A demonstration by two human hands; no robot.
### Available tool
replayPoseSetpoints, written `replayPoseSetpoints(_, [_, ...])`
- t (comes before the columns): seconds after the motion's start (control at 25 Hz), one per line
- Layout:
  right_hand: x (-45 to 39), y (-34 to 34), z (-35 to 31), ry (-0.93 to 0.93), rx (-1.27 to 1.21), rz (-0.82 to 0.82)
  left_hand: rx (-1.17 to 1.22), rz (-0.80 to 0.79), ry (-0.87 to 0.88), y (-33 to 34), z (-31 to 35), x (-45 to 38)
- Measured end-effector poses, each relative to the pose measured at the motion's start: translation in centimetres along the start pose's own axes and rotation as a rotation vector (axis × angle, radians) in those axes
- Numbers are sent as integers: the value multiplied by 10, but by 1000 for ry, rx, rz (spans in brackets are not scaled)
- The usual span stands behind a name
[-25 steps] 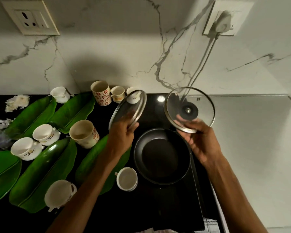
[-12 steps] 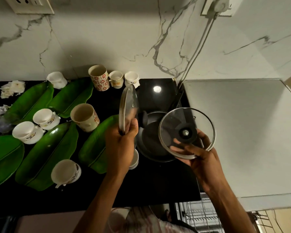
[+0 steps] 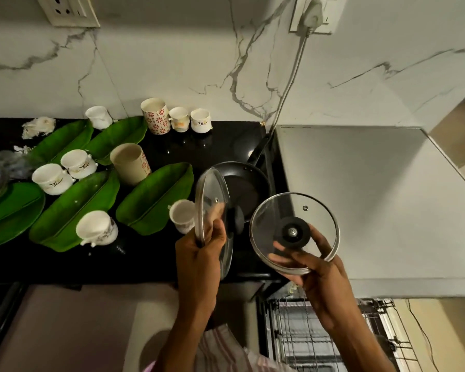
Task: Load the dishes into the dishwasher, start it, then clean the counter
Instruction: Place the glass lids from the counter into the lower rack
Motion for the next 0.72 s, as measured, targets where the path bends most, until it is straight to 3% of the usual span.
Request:
replayPoseSetpoints(0.56, [138,-29,35,37,38,68,-22,8,-110,4,-30,144])
replayPoseSetpoints(0.72, [171,-27,58,44,31,108,-47,-72,-144,-10,-39,170])
Point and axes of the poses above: each hand's wrist, its own x-axis away from the middle knuckle, its own y-axis out of the palm, z = x × y, the point moved 5 cm from there along -x, towards the middle knuckle, and after that the axes turned 14 degrees about -z, right-handed, at the moved point
